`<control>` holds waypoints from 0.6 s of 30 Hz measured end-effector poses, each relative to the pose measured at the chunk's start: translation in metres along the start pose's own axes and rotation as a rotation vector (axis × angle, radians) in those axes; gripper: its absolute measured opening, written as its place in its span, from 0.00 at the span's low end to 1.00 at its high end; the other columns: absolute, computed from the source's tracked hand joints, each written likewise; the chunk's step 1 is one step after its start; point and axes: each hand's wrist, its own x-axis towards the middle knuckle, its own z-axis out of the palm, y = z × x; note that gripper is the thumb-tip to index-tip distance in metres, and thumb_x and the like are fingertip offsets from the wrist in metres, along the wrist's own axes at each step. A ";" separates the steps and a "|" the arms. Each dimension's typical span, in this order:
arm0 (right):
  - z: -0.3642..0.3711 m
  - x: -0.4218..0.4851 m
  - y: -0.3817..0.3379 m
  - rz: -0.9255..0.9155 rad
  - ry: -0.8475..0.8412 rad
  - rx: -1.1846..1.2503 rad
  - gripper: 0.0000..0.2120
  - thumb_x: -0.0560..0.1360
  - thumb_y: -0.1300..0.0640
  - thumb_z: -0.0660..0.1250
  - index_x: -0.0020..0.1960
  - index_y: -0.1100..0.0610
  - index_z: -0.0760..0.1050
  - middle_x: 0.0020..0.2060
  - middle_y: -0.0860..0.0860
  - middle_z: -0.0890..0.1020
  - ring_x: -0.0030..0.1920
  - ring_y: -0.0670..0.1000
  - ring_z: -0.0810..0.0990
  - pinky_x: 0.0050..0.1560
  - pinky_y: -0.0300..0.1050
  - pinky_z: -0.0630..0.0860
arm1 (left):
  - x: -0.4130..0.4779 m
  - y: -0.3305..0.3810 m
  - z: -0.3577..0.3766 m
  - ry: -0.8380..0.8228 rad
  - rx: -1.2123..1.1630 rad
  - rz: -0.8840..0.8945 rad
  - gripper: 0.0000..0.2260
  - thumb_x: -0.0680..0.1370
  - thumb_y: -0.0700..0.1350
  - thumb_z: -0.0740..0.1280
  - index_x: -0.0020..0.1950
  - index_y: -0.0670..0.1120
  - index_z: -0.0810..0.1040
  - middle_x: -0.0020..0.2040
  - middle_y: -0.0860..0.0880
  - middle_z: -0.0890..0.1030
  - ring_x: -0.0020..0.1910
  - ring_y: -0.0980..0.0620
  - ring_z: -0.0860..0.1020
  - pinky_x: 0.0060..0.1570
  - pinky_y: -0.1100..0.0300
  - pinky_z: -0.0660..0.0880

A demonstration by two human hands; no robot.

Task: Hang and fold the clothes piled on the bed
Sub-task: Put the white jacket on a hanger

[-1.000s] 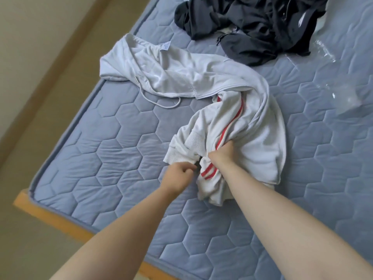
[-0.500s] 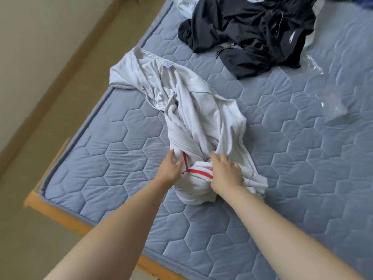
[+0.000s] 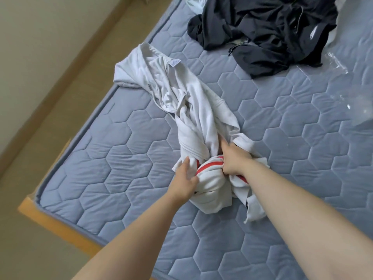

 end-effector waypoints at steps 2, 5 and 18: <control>-0.004 -0.006 -0.004 -0.016 0.009 -0.024 0.34 0.65 0.58 0.66 0.68 0.52 0.56 0.55 0.57 0.72 0.58 0.60 0.74 0.46 0.48 0.72 | -0.005 -0.003 -0.003 0.013 -0.020 0.034 0.32 0.79 0.45 0.62 0.79 0.48 0.48 0.78 0.51 0.52 0.76 0.51 0.55 0.74 0.54 0.55; -0.012 -0.028 -0.016 -0.055 0.070 -0.115 0.21 0.67 0.58 0.66 0.57 0.52 0.62 0.53 0.55 0.72 0.55 0.59 0.74 0.43 0.48 0.69 | -0.021 0.004 -0.012 0.149 0.145 0.155 0.40 0.75 0.59 0.65 0.79 0.48 0.47 0.78 0.49 0.52 0.77 0.50 0.53 0.74 0.54 0.52; -0.096 -0.181 -0.081 -0.250 0.467 -0.182 0.30 0.70 0.57 0.65 0.70 0.47 0.60 0.62 0.53 0.67 0.64 0.57 0.66 0.51 0.49 0.72 | -0.135 0.116 -0.068 0.162 0.734 0.314 0.60 0.62 0.65 0.75 0.76 0.54 0.34 0.78 0.48 0.36 0.77 0.48 0.36 0.73 0.40 0.42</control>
